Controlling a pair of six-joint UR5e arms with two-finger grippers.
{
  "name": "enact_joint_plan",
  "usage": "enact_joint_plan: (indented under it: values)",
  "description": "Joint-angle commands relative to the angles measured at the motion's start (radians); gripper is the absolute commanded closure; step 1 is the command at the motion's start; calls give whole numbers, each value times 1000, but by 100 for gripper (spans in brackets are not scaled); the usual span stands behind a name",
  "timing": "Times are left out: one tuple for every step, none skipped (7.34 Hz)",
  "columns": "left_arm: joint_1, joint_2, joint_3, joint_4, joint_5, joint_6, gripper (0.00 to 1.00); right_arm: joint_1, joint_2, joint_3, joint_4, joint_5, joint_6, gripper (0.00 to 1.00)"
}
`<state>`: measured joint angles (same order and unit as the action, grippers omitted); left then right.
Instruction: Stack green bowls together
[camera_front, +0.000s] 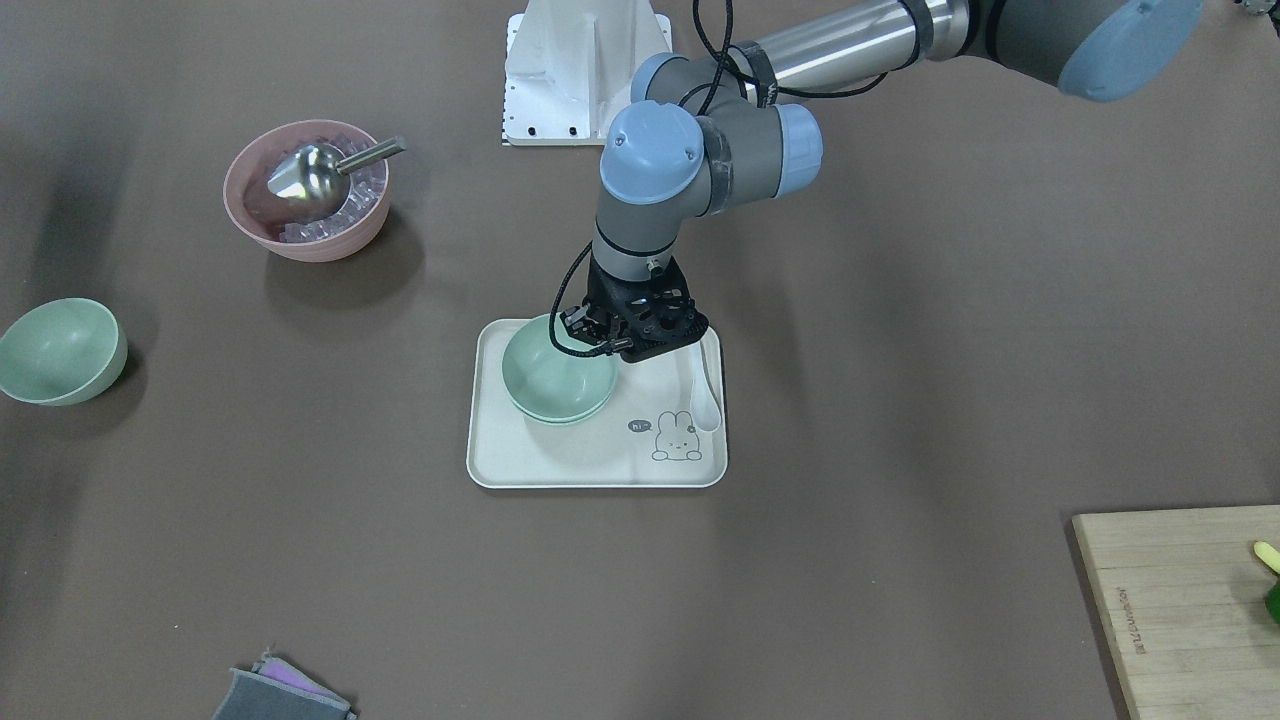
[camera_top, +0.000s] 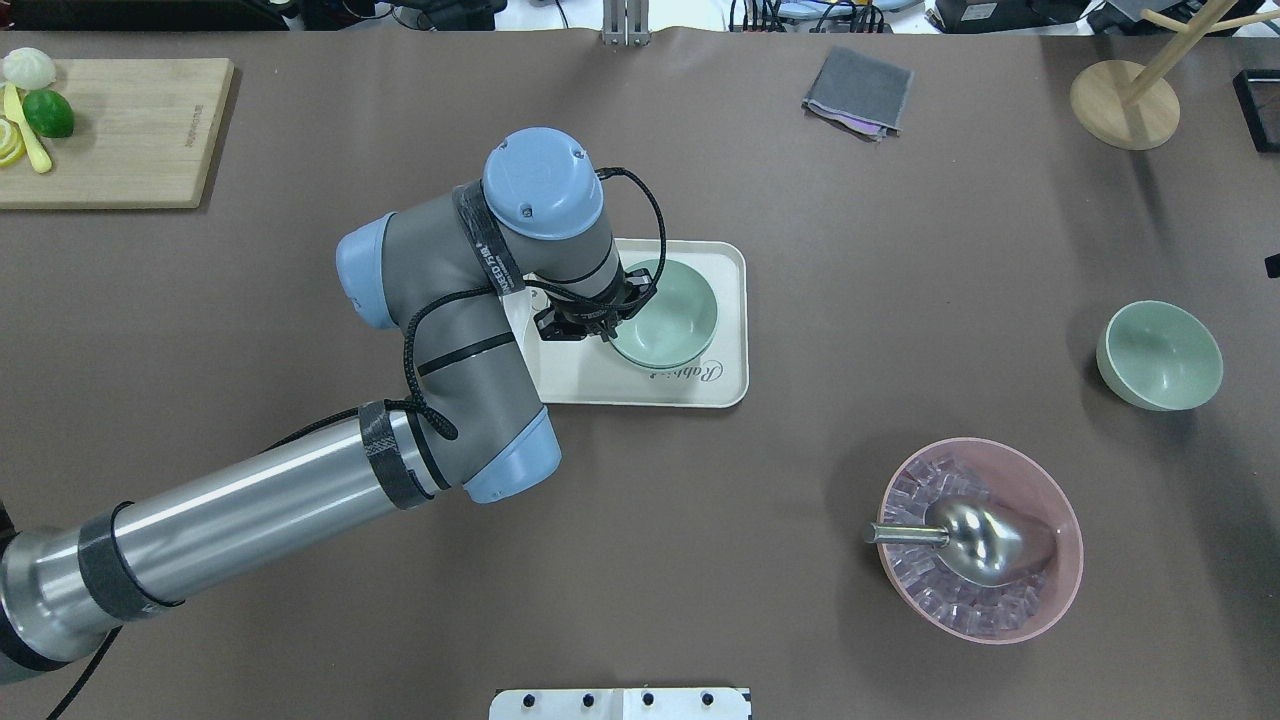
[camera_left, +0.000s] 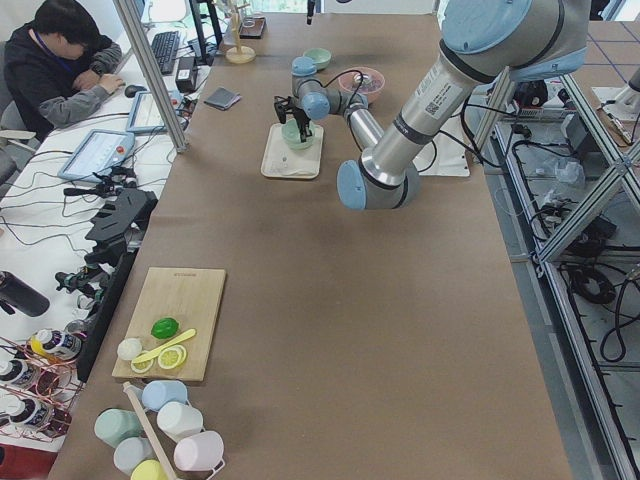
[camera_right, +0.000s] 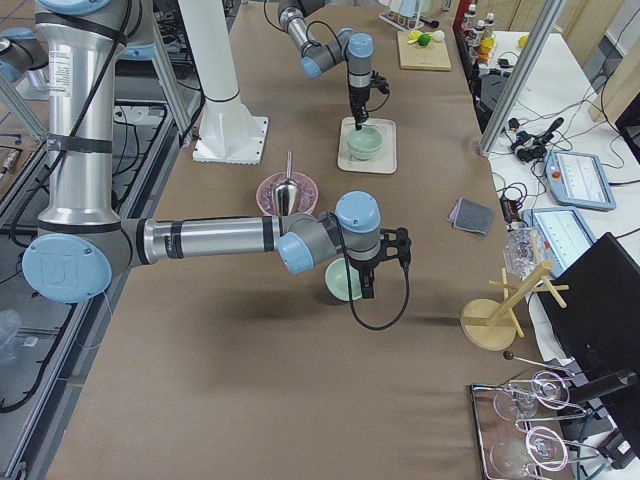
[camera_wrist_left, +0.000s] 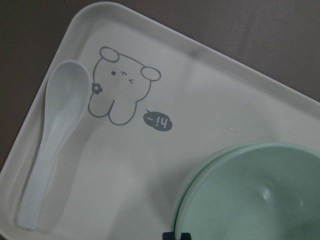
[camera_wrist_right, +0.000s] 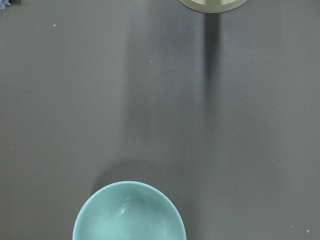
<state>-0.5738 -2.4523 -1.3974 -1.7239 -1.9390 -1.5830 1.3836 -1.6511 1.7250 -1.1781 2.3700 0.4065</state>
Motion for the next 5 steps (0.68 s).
enact_joint_plan:
  values:
    - [0,-1,21,-40,0,0,100,0,1,-2,0,0,0,0]
    - [0,-1,24,-48,0,1,100,0,1,-2,0,0,0,0]
    - [0,-1,24,-48,0,1,100,0,2,-2,0,0,0,0]
    - [0,-1,23,-48,0,1,100,0,2,-2,0,0,0,0]
    - [0,1,20,-48,-1,5,100,0,2,-2,0,0,0,0]
